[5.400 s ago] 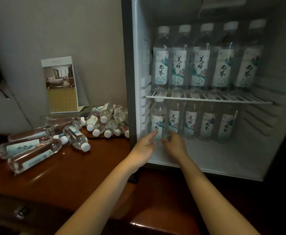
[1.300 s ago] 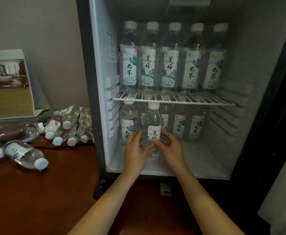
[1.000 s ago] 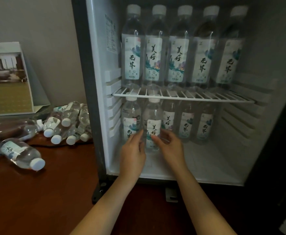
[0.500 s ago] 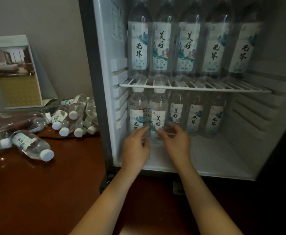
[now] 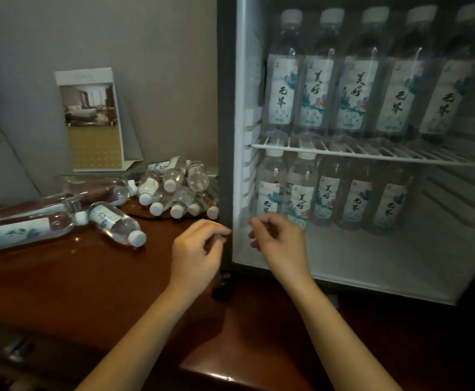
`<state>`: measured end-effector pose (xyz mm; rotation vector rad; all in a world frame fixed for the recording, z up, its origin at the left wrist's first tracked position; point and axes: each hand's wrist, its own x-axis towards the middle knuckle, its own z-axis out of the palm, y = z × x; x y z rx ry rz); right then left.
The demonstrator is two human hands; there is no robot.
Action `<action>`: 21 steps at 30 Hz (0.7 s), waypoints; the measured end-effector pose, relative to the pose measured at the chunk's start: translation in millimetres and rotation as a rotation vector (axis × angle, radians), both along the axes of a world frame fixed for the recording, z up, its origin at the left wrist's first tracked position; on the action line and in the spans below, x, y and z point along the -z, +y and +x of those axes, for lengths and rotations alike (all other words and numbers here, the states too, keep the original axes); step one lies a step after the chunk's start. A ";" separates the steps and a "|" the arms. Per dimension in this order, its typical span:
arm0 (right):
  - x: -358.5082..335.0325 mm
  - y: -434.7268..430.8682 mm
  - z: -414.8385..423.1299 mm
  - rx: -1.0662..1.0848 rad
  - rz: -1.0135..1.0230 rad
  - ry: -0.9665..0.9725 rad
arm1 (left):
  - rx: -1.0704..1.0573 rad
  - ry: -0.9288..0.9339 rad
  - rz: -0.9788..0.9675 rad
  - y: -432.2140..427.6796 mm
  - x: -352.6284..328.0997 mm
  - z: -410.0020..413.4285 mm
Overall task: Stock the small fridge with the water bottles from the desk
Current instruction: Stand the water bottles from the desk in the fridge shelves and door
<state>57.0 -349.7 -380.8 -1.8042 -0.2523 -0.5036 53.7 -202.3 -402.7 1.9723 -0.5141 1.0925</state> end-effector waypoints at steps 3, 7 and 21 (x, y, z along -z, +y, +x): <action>4.2 38.5 -4.1 -0.109 -0.074 0.018 | -0.132 0.059 -0.032 48.6 1.9 0.6; 17.2 89.5 4.7 -0.189 -0.245 0.043 | -0.343 0.201 -0.060 107.0 12.5 13.8; 58.2 219.4 79.3 -0.220 -0.486 0.192 | -0.624 0.345 -0.071 150.8 42.6 33.8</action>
